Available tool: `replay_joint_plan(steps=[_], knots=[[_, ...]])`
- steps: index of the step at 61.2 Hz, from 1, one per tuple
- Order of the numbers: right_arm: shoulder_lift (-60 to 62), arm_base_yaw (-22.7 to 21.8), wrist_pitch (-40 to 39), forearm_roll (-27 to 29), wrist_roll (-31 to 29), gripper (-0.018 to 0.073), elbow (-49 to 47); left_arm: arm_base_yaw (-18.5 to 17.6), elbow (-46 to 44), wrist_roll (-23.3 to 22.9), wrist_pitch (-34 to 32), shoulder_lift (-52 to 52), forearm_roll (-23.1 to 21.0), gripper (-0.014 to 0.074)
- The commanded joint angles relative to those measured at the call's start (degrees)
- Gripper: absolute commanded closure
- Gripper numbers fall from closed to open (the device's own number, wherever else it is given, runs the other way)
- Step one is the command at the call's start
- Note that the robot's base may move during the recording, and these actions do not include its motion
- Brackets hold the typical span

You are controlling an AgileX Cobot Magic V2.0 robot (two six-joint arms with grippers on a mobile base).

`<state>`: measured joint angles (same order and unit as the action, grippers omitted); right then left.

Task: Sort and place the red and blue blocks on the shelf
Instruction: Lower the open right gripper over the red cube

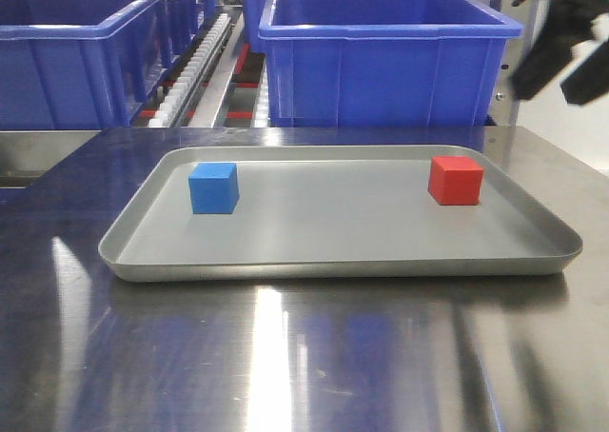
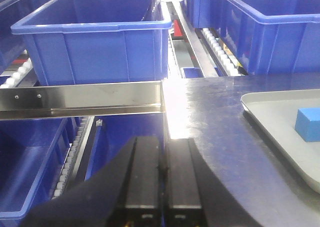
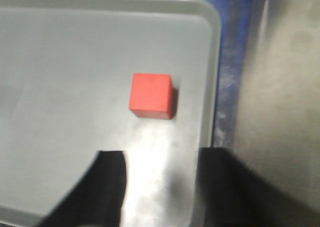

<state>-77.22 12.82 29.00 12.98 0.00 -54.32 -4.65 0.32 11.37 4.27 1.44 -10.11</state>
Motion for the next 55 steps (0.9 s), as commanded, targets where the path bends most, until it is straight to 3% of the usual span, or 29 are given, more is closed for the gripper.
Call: replay_joint_plan(steps=[1,22,55], knots=[[0.75,0.63,-3.9,0.66,-0.45,-0.0034,-2.35,-0.05,2.07,-0.41,-5.06,0.46,-0.56,0.0449],[-4.04,0.78,-4.83,0.66,-0.45,-0.0032,-4.62,-0.05,2.07,-0.41,-5.06,0.46,-0.56,0.0449],[-18.07,1.88,8.46,-0.17,-0.45,-0.0032,-20.03,-0.05,2.07,-0.41,-5.06,0.46,-0.56,0.0449]])
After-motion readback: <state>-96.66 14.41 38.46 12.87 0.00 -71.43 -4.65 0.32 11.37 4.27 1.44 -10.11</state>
